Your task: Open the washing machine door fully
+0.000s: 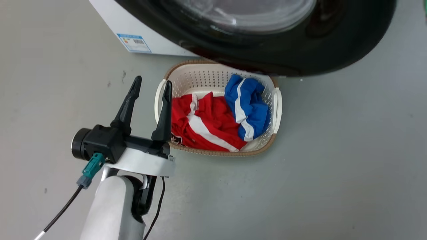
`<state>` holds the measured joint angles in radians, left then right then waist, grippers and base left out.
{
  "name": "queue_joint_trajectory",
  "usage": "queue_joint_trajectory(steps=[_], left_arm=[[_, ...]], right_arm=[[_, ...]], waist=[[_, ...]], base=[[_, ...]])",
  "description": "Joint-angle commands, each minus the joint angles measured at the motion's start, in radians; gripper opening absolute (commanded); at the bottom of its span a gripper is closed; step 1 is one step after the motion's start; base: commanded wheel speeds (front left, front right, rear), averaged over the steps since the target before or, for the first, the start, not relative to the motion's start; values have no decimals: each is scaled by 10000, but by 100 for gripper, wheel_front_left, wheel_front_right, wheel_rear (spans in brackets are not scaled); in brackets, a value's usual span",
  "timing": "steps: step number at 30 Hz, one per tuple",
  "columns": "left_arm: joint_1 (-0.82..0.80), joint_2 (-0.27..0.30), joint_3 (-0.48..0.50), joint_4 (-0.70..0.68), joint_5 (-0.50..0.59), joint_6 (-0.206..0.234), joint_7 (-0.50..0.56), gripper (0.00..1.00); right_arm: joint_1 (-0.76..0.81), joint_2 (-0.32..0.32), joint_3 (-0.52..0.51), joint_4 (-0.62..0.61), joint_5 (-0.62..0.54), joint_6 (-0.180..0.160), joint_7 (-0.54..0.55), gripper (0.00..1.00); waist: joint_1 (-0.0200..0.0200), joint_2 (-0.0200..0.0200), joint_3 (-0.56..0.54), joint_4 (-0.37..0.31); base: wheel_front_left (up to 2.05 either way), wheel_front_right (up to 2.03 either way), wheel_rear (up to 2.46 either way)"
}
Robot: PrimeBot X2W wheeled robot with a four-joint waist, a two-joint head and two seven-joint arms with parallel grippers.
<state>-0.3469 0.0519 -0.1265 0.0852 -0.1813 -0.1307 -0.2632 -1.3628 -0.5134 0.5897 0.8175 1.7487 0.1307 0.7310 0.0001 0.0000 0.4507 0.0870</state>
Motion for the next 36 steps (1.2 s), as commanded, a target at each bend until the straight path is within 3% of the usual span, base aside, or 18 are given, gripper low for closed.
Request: queue_joint_trajectory(steps=[1,10,16,26,36], left_arm=[[184,-17,36,53,24,5,-23,100],[1005,137,126,353,87,5,-23,100],[1590,320,15,577,86,5,-23,100],[2161,357,-364,944,-70,6,-23,100],[2285,413,-470,1069,-191,6,-23,100]], right_arm=[[382,-8,158,-121,60,1,149,0],[2101,143,872,-1630,631,2,574,0],[3421,64,1324,-3090,1031,4,189,0],[5555,239,2201,-5258,1858,4,-1128,0],[6301,531,2698,-5766,2215,4,-2642,0]], waist=[[-1,0,-419,-115],[-1,0,-1591,-390],[-1,0,-2257,-415],[-1,0,-3208,-114],[-1,0,-3539,147]], base=[[0,0,0],[0,0,0],[0,0,0],[0,0,0],[0,0,0]])
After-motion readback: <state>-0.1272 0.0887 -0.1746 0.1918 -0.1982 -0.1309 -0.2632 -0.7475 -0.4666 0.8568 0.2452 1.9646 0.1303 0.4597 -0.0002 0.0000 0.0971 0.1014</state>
